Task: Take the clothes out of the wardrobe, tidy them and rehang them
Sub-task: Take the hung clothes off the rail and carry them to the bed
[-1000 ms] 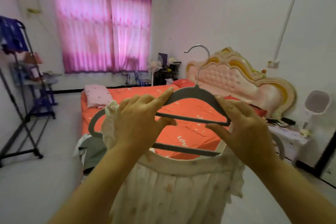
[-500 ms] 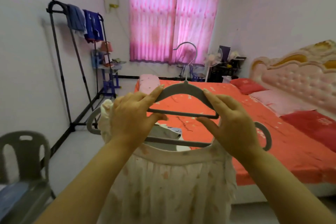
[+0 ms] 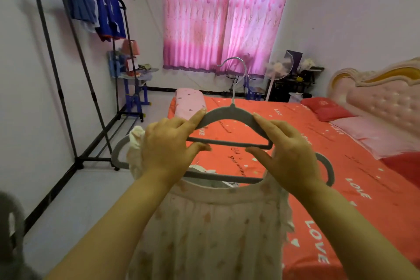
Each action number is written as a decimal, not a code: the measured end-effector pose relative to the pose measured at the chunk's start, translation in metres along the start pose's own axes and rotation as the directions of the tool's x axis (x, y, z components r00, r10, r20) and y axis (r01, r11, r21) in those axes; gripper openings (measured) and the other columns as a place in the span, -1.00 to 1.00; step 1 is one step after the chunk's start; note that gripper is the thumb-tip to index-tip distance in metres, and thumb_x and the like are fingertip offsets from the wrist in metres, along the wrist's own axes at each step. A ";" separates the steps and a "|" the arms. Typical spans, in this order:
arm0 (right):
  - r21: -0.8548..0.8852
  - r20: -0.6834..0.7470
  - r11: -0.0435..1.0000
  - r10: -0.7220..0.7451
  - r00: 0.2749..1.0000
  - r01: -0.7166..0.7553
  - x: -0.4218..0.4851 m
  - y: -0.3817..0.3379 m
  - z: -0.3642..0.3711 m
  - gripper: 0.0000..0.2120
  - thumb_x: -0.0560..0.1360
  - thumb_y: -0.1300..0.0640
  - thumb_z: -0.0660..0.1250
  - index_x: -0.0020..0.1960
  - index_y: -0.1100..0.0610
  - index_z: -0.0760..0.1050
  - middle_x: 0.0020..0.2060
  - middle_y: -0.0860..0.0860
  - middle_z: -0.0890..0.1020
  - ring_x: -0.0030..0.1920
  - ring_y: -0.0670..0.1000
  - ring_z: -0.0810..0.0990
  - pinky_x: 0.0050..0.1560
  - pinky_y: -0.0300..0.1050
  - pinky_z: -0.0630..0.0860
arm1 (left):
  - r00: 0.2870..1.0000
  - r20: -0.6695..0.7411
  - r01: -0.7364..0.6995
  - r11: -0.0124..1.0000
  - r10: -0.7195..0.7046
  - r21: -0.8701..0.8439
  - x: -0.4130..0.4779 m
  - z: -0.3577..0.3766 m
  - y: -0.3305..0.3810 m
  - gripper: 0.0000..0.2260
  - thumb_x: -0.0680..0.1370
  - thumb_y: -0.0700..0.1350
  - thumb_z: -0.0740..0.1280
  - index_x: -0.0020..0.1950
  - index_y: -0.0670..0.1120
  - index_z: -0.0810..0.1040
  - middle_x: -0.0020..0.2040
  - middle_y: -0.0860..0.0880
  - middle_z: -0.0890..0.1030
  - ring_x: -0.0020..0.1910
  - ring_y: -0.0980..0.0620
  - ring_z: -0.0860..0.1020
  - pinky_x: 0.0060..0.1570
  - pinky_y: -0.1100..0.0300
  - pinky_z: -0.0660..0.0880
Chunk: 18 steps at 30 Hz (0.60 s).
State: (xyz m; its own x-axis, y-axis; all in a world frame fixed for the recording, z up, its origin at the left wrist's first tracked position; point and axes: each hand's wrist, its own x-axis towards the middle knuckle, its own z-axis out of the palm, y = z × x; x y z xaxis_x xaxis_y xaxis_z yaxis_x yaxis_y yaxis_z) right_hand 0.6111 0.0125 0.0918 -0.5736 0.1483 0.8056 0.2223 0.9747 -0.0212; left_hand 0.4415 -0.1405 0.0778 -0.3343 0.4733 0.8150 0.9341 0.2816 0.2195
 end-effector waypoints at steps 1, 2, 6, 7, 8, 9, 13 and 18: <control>0.003 0.001 1.000 0.009 1.000 -0.009 0.007 0.007 0.013 -0.38 0.29 0.12 0.55 0.29 0.24 0.46 -0.02 0.14 0.62 -0.10 0.17 0.60 -0.12 -0.03 0.56 | 1.000 0.007 -0.003 1.000 0.003 0.008 0.008 0.011 -0.009 -0.40 0.29 0.08 0.52 0.28 -0.05 0.53 -0.25 -0.05 0.59 -0.28 -0.13 0.51 -0.21 -0.02 0.39; 0.012 0.009 1.000 0.020 1.000 -0.020 0.013 0.015 0.026 -0.38 0.29 0.12 0.55 0.29 0.24 0.47 -0.02 0.14 0.62 -0.10 0.18 0.60 -0.13 -0.02 0.56 | 1.000 0.017 -0.003 1.000 0.003 0.014 0.014 0.022 -0.018 -0.41 0.28 0.08 0.53 0.27 -0.05 0.53 -0.25 -0.05 0.60 -0.28 -0.13 0.52 -0.21 -0.01 0.39; 0.043 0.057 0.998 0.037 0.998 -0.039 0.031 0.043 0.079 -0.38 0.28 0.11 0.56 0.28 0.24 0.48 -0.02 0.14 0.63 -0.12 0.16 0.61 -0.16 -0.07 0.54 | 0.997 0.074 0.035 0.999 -0.036 0.021 0.033 0.068 -0.051 -0.43 0.29 0.06 0.54 0.27 -0.03 0.54 -0.23 -0.06 0.61 -0.25 -0.16 0.53 -0.21 -0.03 0.40; 0.048 0.067 0.998 0.039 0.997 -0.042 0.034 0.050 0.094 -0.38 0.28 0.11 0.56 0.28 0.24 0.48 -0.04 0.14 0.63 -0.13 0.16 0.61 -0.18 -0.08 0.54 | 0.995 0.089 0.048 0.998 -0.051 0.028 0.036 0.079 -0.059 -0.43 0.30 0.06 0.53 0.28 -0.01 0.53 -0.22 -0.06 0.61 -0.24 -0.15 0.53 -0.20 -0.02 0.38; 0.054 0.076 0.997 0.043 0.996 -0.048 0.037 0.057 0.108 -0.38 0.28 0.11 0.56 0.28 0.24 0.48 -0.04 0.14 0.63 -0.14 0.16 0.61 -0.19 -0.08 0.54 | 0.992 0.105 0.064 0.997 -0.068 0.038 0.040 0.090 -0.067 -0.43 0.31 0.07 0.52 0.29 0.01 0.51 -0.21 -0.05 0.61 -0.22 -0.14 0.53 -0.18 0.00 0.36; 0.062 0.084 0.997 0.048 0.995 -0.053 0.039 0.065 0.124 -0.38 0.28 0.11 0.56 0.27 0.24 0.48 -0.05 0.14 0.63 -0.15 0.15 0.61 -0.20 -0.08 0.55 | 0.989 0.119 0.077 0.996 -0.083 0.054 0.043 0.102 -0.075 -0.43 0.33 0.08 0.51 0.31 0.04 0.49 -0.20 -0.03 0.61 -0.20 -0.12 0.52 -0.16 0.03 0.34; 0.115 0.089 0.992 0.041 0.995 -0.051 0.054 0.104 0.188 -0.39 0.28 0.12 0.56 0.26 0.24 0.49 -0.09 0.13 0.63 -0.19 0.14 0.59 -0.26 -0.08 0.54 | 0.979 0.161 0.106 0.988 -0.124 0.113 0.061 0.156 -0.108 -0.43 0.33 0.08 0.50 0.33 0.08 0.47 -0.22 -0.03 0.60 -0.20 -0.12 0.52 -0.16 0.01 0.35; 0.203 0.130 0.974 0.072 0.989 -0.098 0.074 0.164 0.270 -0.41 0.29 0.11 0.55 0.27 0.20 0.48 -0.09 0.09 0.60 -0.14 0.05 0.51 -0.21 -0.11 0.51 | 0.957 0.201 0.174 0.969 -0.209 0.177 0.090 0.236 -0.146 -0.42 0.32 0.06 0.52 0.31 0.08 0.49 -0.22 -0.03 0.60 -0.20 -0.12 0.52 -0.14 0.01 0.35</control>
State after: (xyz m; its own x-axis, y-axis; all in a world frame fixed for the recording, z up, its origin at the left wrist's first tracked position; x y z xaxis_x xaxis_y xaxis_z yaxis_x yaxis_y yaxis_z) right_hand 0.3920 0.2285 -0.0121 -0.6538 0.2385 0.7181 0.1127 0.9691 -0.2193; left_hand 0.2459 0.0580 -0.0075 -0.5405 0.5622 0.6260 0.8243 0.5029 0.2600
